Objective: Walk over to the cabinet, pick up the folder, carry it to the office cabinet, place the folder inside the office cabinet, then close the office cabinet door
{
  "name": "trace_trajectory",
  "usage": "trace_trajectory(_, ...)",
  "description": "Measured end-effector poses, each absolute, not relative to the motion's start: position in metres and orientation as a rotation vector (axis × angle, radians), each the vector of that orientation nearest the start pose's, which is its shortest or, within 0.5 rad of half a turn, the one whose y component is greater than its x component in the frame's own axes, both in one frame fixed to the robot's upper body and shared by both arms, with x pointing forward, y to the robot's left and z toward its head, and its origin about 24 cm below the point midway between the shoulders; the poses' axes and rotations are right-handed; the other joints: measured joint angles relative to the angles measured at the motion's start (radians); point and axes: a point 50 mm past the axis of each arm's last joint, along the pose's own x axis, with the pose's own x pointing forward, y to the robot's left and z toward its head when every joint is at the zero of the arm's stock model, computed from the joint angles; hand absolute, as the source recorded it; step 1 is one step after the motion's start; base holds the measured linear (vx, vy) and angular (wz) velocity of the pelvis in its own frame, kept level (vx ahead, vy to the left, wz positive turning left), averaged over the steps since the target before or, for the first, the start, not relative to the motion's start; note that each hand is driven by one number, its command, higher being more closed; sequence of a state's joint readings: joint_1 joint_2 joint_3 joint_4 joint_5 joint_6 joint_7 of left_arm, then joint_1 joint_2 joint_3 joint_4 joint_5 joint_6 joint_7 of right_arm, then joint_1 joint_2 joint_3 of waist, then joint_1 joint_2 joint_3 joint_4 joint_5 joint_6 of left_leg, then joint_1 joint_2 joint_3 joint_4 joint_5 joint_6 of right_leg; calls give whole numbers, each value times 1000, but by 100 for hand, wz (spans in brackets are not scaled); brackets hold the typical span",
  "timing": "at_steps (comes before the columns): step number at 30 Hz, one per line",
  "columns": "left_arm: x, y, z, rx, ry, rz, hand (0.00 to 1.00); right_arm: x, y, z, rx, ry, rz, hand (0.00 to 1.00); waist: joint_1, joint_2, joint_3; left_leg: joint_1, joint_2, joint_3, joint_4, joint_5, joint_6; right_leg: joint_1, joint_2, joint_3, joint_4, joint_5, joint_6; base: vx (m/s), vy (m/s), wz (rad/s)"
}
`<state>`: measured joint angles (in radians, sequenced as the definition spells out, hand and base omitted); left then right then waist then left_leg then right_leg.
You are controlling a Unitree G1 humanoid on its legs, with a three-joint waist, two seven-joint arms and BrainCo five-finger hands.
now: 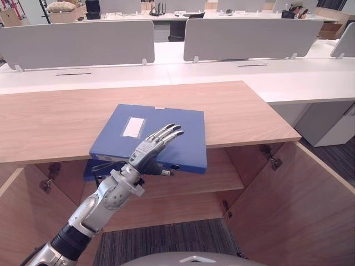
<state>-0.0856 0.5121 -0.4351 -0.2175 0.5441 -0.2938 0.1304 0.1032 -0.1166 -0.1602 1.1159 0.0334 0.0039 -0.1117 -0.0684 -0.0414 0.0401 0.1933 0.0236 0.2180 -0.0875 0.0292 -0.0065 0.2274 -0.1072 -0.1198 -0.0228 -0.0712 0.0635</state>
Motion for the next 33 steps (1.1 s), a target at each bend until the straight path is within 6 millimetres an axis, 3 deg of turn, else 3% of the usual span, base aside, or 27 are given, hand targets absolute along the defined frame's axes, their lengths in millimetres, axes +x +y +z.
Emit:
trace_trajectory(14, 224, 108, 84, 1041, -622, -423, 0, 67, -220, -165, -48, 1205, -354, 0, 1, 1, 0, 0, 0, -1, 0, 0, 0, 2, -1, -2, -1, 0, 0, 0, 0, 0)
trace_trajectory(33, 221, 106, 78, 1037, -596, -232, 0, 62, -219, -166, -47, 1217, -359, 0, 3, 3, -2, 1, -4, -4, 0, 0, 0, 4, -5, -4, 0, 0, 1, 0, 0, 0)
